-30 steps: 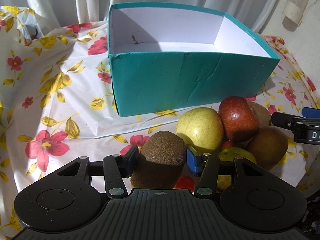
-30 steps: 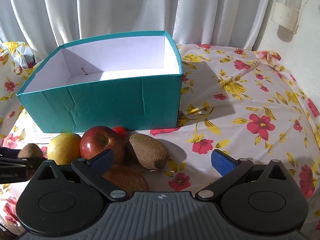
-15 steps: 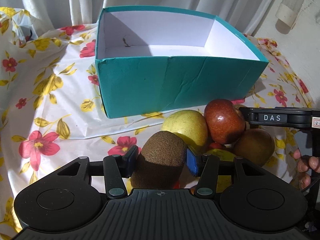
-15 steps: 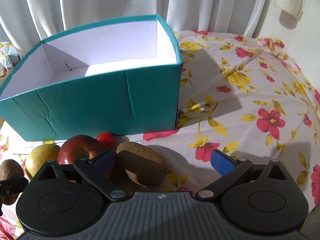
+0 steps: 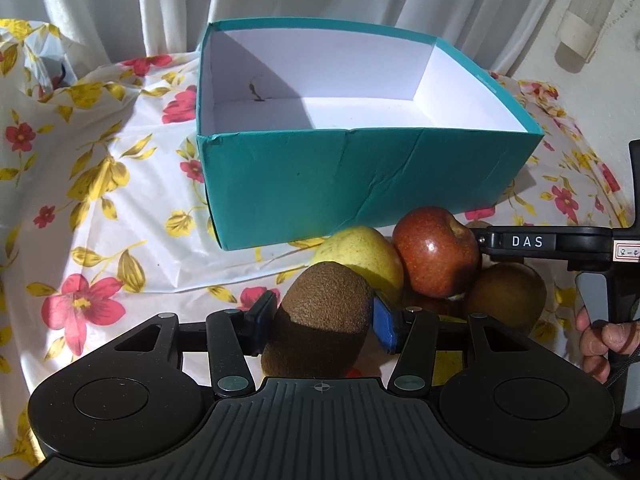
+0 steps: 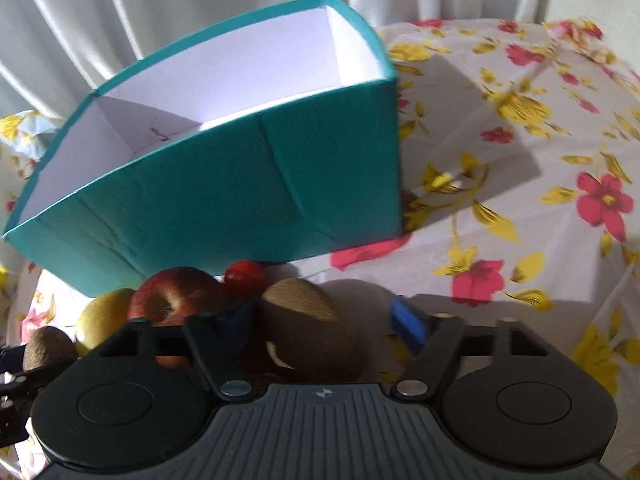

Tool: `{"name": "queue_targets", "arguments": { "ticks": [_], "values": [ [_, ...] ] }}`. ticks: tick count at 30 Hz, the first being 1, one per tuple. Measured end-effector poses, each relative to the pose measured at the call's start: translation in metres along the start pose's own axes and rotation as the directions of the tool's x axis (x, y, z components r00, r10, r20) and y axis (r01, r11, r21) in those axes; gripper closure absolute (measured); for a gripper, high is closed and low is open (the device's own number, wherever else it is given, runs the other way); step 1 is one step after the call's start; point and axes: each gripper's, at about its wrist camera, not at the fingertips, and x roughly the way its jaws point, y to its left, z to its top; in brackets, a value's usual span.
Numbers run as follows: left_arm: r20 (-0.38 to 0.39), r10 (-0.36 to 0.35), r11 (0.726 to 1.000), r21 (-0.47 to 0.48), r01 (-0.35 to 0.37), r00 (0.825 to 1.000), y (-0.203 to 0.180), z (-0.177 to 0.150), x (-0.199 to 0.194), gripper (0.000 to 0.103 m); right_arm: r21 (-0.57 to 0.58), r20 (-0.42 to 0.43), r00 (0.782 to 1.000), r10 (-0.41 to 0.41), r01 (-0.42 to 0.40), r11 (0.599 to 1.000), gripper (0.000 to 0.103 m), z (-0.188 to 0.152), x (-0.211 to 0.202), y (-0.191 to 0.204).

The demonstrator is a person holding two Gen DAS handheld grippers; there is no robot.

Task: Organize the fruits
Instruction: 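Lift the kiwi with the left tool while the right tool grasps a second brown kiwi, then lower the kiwi into the teal box and open the left tool while the right tool holds its kiwi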

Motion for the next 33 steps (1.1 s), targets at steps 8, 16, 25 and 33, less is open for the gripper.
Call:
{"name": "queue_targets", "arguments": {
  "ticks": [8,16,25,33],
  "values": [
    [0.0,-0.004,1.0,-0.016,0.004,1.0,0.003,-0.002,-0.002,0.048,0.003,0.022,1.0,-0.017,0.017,1.0,0.053,-0.005,-0.007,0.001],
    [0.039,-0.003,1.0,-0.003,0.003,0.999,-0.005,0.006,-0.019,0.048,0.011,0.087,0.996,-0.022,0.021,1.0,0.054,-0.002,-0.031,-0.004],
    [0.111,0.04,0.998,0.038,-0.044,0.993,-0.027,0.039,-0.037,0.048,-0.001,0.161,0.987,-0.007,0.008,1.0,0.054,0.002,-0.054,-0.001],
    [0.169,0.068,0.996,0.05,-0.077,0.983,-0.034,0.072,-0.041,0.048,0.003,0.213,0.977,-0.008,0.008,1.0,0.054,0.009,-0.069,-0.004]
  ]
}}
